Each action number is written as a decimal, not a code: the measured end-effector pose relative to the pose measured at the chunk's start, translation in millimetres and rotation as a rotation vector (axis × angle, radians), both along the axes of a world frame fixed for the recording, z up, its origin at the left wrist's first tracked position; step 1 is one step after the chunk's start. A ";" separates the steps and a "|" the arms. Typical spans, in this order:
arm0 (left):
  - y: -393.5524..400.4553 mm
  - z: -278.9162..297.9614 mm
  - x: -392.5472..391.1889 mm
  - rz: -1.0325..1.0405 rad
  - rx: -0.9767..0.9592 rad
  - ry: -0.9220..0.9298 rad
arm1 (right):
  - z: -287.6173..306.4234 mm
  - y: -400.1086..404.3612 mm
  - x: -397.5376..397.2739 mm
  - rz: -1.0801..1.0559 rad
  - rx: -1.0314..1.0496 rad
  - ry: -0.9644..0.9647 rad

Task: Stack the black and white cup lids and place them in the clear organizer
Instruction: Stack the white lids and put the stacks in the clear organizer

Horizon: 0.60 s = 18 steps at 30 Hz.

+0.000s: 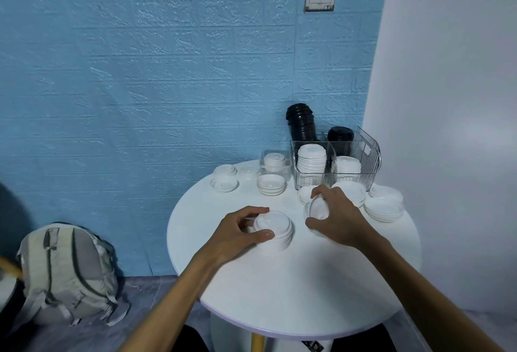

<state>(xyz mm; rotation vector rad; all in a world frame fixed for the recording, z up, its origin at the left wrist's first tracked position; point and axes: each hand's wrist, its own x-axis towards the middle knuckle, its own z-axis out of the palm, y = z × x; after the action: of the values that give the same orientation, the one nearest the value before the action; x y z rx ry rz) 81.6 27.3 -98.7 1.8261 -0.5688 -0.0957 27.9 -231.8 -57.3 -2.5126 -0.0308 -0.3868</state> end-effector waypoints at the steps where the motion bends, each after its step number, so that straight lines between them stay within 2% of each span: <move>1: 0.2 0.0 0.1 0.001 0.001 0.000 | -0.7 -1.1 0.7 -0.001 0.010 0.000; 9: 0.2 -0.3 0.7 0.012 0.007 -0.006 | 4.8 3.5 0.8 -0.017 0.130 -0.170; 12: 0.9 0.7 -0.5 0.013 0.000 0.002 | 6.0 22.4 -2.7 -0.023 0.244 -0.241; 15: 1.1 0.8 -0.5 0.005 -0.002 0.001 | -0.7 43.1 -6.8 0.075 0.418 -0.252; 18: 0.1 0.7 -0.3 -0.005 -0.008 -0.010 | -16.6 57.3 -5.8 0.206 0.405 -0.179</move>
<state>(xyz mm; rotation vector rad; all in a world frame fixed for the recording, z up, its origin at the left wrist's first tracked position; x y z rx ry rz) 81.3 27.4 -98.0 1.8186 -0.5803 -0.0879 22.0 -174.5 -73.9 -2.0476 -0.2541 -0.4784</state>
